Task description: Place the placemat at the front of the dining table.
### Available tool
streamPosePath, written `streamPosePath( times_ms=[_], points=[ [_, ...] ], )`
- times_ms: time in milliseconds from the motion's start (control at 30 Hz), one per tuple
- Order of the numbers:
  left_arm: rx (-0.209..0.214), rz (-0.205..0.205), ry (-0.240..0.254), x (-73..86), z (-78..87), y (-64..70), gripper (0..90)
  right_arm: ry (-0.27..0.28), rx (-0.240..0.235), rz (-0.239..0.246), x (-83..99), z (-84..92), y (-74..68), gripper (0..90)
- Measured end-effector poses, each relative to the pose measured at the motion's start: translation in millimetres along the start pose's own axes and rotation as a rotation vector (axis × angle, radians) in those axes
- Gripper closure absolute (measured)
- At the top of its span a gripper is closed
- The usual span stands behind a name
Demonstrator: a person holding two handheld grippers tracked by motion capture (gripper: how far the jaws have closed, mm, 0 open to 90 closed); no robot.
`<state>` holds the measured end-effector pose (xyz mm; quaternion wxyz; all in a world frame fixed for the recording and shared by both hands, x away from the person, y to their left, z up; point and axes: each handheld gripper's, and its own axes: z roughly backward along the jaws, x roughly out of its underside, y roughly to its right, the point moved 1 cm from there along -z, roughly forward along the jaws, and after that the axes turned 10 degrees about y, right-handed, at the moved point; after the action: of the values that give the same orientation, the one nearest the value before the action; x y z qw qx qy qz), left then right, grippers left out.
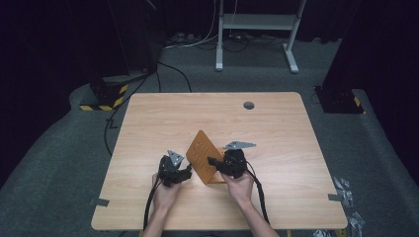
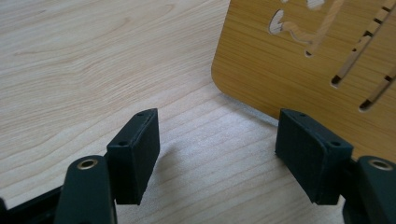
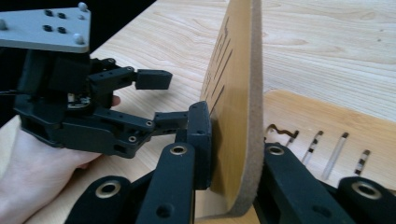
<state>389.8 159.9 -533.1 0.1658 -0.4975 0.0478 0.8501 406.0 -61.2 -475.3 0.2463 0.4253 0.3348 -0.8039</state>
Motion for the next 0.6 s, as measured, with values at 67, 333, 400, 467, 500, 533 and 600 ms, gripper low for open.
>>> streamPosePath(
  times_ms=[67, 333, 400, 467, 500, 533, 600],
  points=[
    [-0.002, 0.033, 0.000, 0.4, -0.3, -2.2, 29.7, 0.001, -0.024, -0.011, -0.8, 0.1, -2.2, 83.7],
    [-0.009, 0.040, -0.010, 0.5, -0.4, -4.4, 30.1, 0.007, -0.033, -0.007, -5.6, 2.8, -5.4, 86.2],
    [-0.007, 0.039, -0.010, 0.4, -0.3, -4.5, 30.0, 0.014, -0.033, -0.006, -6.4, 4.5, -4.5, 86.2],
    [-0.006, 0.043, -0.011, 0.5, -0.4, -4.8, 30.1, 0.011, -0.037, -0.010, -7.2, 5.9, -4.8, 86.3],
    [-0.006, 0.043, -0.011, 0.5, -0.4, -5.0, 30.2, 0.012, -0.037, -0.010, -8.1, 6.7, -4.9, 86.3],
    [-0.004, 0.042, -0.010, 0.5, -0.4, -4.9, 30.5, 0.022, -0.034, -0.001, -8.9, 8.1, -4.9, 86.3],
    [-0.003, 0.043, -0.011, 0.5, -0.4, -4.9, 30.6, 0.020, -0.033, 0.001, -9.2, 9.0, -5.0, 86.3]
  ],
)
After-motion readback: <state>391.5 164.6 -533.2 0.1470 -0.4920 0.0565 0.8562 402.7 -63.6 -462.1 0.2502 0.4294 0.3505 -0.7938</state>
